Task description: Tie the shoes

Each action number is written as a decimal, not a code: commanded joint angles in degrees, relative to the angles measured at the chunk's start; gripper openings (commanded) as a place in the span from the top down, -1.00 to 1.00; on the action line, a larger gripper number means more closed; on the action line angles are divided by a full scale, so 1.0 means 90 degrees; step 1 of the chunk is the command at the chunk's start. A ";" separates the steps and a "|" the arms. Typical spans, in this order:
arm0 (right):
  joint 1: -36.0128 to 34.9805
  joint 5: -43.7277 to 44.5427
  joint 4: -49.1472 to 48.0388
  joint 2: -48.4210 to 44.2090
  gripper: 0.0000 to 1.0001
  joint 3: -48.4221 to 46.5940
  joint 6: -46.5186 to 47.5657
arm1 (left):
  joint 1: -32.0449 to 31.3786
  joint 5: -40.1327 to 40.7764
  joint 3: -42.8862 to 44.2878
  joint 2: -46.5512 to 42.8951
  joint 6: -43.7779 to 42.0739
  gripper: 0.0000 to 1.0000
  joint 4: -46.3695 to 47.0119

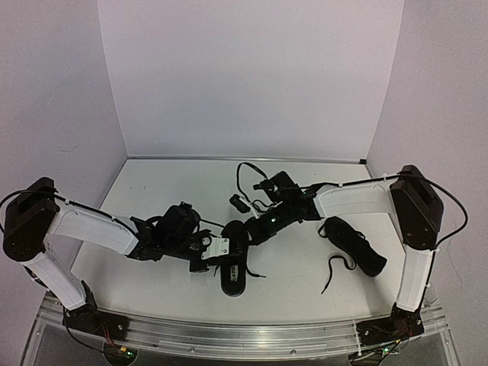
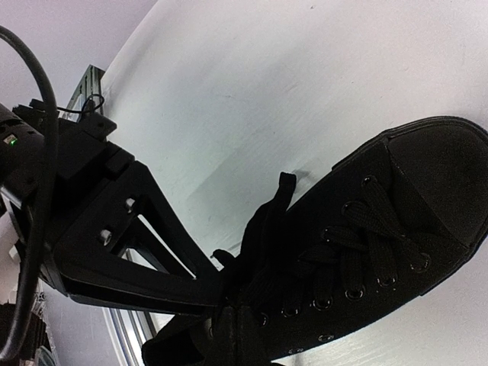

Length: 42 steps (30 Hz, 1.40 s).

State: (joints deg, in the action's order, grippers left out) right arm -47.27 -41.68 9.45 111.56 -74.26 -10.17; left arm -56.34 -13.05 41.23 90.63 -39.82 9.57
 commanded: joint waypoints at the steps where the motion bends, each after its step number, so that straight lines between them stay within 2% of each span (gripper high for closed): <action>1: -0.0005 -0.0117 -0.0181 0.0105 1.00 -0.0137 0.0008 | -0.0036 0.0196 0.0159 -0.0196 -0.0092 0.57 0.0255; 15: -0.0005 -0.0129 -0.0174 0.0112 1.00 -0.0117 0.0009 | -0.0041 0.0366 0.0352 0.0288 -0.0099 0.60 0.0329; 23: -0.0006 -0.0144 -0.0171 0.0134 1.00 -0.0137 0.0007 | -0.0049 0.0466 0.0426 0.0342 -0.0111 0.54 0.0413; 35: 0.0003 -0.0143 -0.0171 0.0143 1.00 -0.0138 0.0017 | -0.0107 0.0326 0.0171 -0.0114 0.0027 0.98 0.0365; 42: -0.0002 -0.0144 -0.0176 0.0154 1.00 -0.0144 0.0017 | -0.0117 0.0270 -0.0055 -0.0426 0.0212 1.00 0.0387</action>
State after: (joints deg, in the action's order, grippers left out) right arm -47.27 -42.02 9.43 112.15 -74.26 -10.17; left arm -56.97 -9.39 41.60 89.79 -39.58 10.67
